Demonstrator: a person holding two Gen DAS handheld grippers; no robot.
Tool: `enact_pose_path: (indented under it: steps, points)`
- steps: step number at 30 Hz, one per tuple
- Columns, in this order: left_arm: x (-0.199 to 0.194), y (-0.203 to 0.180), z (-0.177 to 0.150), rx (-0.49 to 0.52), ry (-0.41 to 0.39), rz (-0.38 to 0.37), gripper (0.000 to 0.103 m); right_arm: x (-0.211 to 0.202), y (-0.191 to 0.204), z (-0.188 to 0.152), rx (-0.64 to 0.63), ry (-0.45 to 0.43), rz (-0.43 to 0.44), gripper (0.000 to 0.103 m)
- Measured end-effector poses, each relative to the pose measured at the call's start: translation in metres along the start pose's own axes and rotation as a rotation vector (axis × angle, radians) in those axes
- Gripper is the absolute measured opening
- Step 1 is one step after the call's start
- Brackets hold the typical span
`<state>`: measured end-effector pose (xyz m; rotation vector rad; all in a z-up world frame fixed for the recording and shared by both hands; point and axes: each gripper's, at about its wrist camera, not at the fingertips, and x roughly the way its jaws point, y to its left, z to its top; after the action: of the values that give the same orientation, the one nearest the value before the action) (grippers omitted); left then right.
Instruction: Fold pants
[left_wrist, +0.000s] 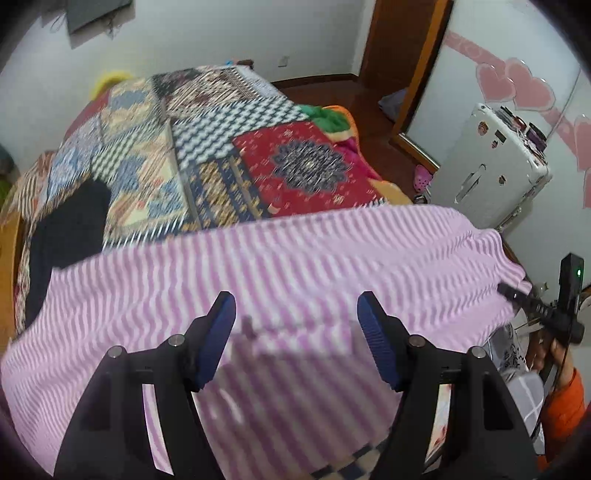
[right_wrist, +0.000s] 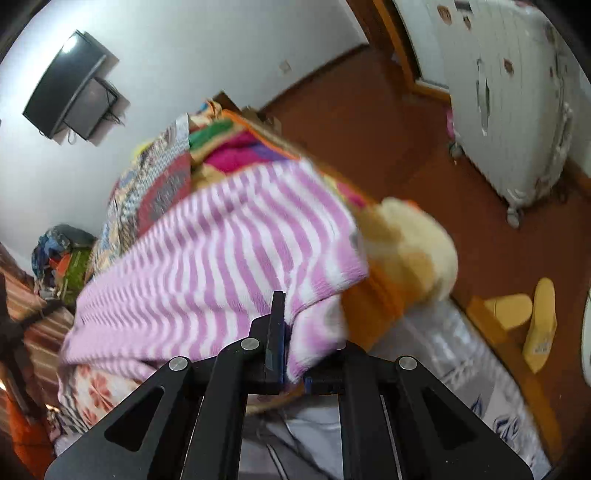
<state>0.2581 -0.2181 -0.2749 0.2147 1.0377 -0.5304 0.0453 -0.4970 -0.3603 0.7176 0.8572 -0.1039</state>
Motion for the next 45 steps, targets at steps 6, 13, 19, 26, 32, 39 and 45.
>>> enact_pose_path:
  steps: [6,13,19,26,32,39,45]
  points:
    - [0.025,-0.040,0.048,0.071,-0.018,-0.055,0.069,-0.025,-0.004,0.022,-0.033,-0.020,-0.118,0.040]
    - [0.080,-0.074,0.063,0.078,0.078,-0.116,0.069,-0.041,-0.024,0.070,-0.019,-0.089,-0.115,0.051]
    - [0.110,-0.088,0.044,0.111,0.169,-0.101,0.069,0.026,-0.003,0.117,-0.129,0.020,-0.011,0.051]
    - [0.114,-0.083,0.037,0.098,0.194,-0.101,0.069,0.110,0.002,0.122,-0.164,0.237,0.059,0.040]
    - [0.116,-0.084,0.032,0.108,0.198,-0.092,0.070,0.102,0.014,0.125,-0.231,0.163,0.089,0.011]
    - [0.117,-0.089,0.030,0.120,0.199,-0.079,0.071,0.105,0.009,0.129,-0.258,0.146,-0.054,0.011]
    - [0.103,-0.095,0.030,0.140,0.192,-0.069,0.071,0.035,-0.004,0.131,-0.215,0.028,-0.158,0.013]
